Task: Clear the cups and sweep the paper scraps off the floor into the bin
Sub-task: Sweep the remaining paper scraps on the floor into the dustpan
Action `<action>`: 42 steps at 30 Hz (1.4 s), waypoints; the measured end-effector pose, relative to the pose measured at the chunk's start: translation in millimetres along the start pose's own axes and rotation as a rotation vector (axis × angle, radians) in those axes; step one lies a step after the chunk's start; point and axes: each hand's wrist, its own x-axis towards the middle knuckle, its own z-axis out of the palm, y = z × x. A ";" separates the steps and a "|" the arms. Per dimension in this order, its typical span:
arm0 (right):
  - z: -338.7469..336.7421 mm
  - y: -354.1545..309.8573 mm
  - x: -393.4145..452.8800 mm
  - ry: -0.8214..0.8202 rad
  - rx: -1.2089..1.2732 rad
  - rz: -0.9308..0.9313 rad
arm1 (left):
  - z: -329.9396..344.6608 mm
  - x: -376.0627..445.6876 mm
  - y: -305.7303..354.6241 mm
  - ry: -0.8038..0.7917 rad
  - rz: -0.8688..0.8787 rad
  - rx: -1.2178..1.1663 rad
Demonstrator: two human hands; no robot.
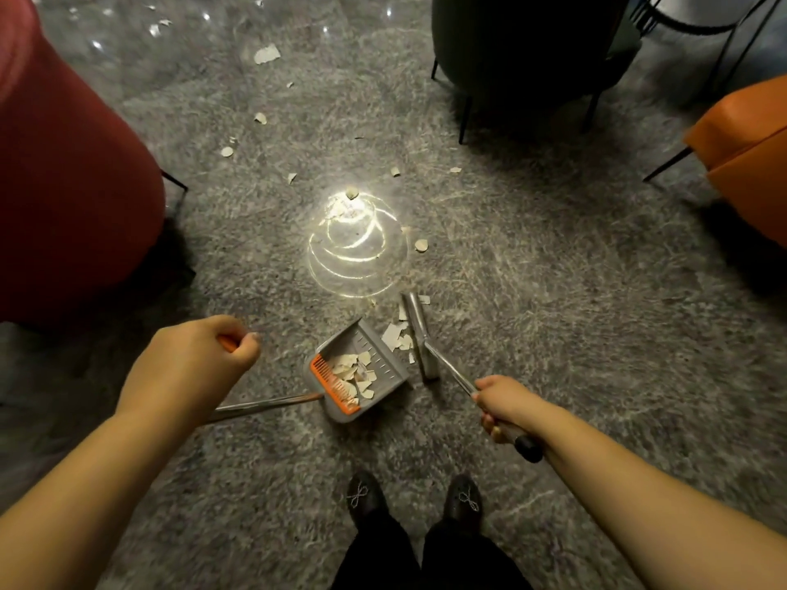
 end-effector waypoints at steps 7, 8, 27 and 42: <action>33.8 -25.4 -10.8 0.051 -0.027 -0.034 | -26.2 21.6 -54.9 -0.042 -0.055 -0.032; 36.8 -29.2 -10.5 0.061 -0.028 -0.035 | -27.3 24.2 -63.2 -0.044 -0.057 -0.019; 17.1 -122.8 51.6 0.176 -0.384 -0.043 | -24.0 109.6 -94.2 -0.115 -0.069 0.182; 110.0 -120.1 49.5 0.001 -0.761 -0.040 | -31.4 130.8 -125.8 -0.137 -0.087 0.147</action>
